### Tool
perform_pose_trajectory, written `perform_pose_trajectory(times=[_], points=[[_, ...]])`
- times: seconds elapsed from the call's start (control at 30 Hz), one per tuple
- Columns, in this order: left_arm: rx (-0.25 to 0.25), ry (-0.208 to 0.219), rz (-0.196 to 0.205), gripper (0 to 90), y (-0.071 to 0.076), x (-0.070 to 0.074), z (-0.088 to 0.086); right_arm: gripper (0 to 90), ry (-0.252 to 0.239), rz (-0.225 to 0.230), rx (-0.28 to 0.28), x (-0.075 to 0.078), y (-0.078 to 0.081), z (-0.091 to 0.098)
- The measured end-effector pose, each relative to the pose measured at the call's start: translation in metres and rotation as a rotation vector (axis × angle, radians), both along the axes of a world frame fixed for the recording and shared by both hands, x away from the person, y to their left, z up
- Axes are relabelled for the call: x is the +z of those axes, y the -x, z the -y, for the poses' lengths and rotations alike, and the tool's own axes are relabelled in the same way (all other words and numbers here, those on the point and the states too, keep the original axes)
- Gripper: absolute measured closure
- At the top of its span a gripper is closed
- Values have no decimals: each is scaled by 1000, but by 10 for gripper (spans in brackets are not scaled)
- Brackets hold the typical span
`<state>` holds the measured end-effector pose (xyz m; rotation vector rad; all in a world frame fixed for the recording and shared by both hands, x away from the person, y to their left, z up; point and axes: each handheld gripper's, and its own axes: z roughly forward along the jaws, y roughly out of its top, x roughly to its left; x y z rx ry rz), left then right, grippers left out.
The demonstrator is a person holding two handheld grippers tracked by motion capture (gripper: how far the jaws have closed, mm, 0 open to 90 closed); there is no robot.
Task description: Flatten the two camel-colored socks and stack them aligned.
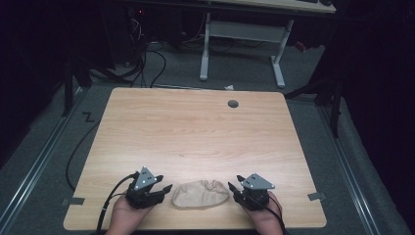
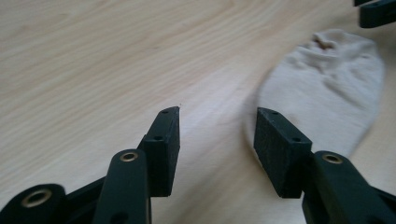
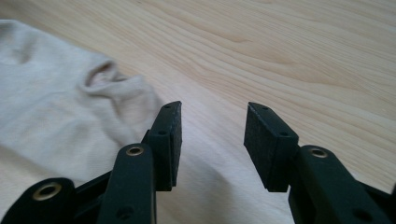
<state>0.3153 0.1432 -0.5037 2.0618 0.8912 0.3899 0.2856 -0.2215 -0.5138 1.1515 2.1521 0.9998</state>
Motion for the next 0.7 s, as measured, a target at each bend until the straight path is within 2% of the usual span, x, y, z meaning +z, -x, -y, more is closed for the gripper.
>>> perform_pose_trajectory(times=[0.07, 0.1, 0.13, 0.23, 0.37, 0.47, 0.6, 0.7], points=[[32, -2, 11, 505, -8, 0, -10, 559, -7, 3, -20, -2, -5, 7], [32, -2, 11, 500, -8, 0, -10, 559, -7, 3, -20, -2, -5, 7], [70, 3, 8, 494, -17, 0, -22, 551, -9, 2, -48, -3, -9, 14], [139, 1, 2, 486, -27, -3, -42, 543, -24, -3, -101, -4, -15, 27], [209, -13, -10, 482, -35, -7, -68, 537, -26, 3, -159, -5, -25, 42], [245, 1, -24, 476, -38, -7, -83, 532, -23, 3, -204, -7, -33, 52], [280, 20, -28, 477, -42, -7, -92, 530, -35, -9, -237, -10, -38, 63], [277, 15, -26, 476, -43, -7, -89, 530, -40, -13, -239, -11, -36, 66]])
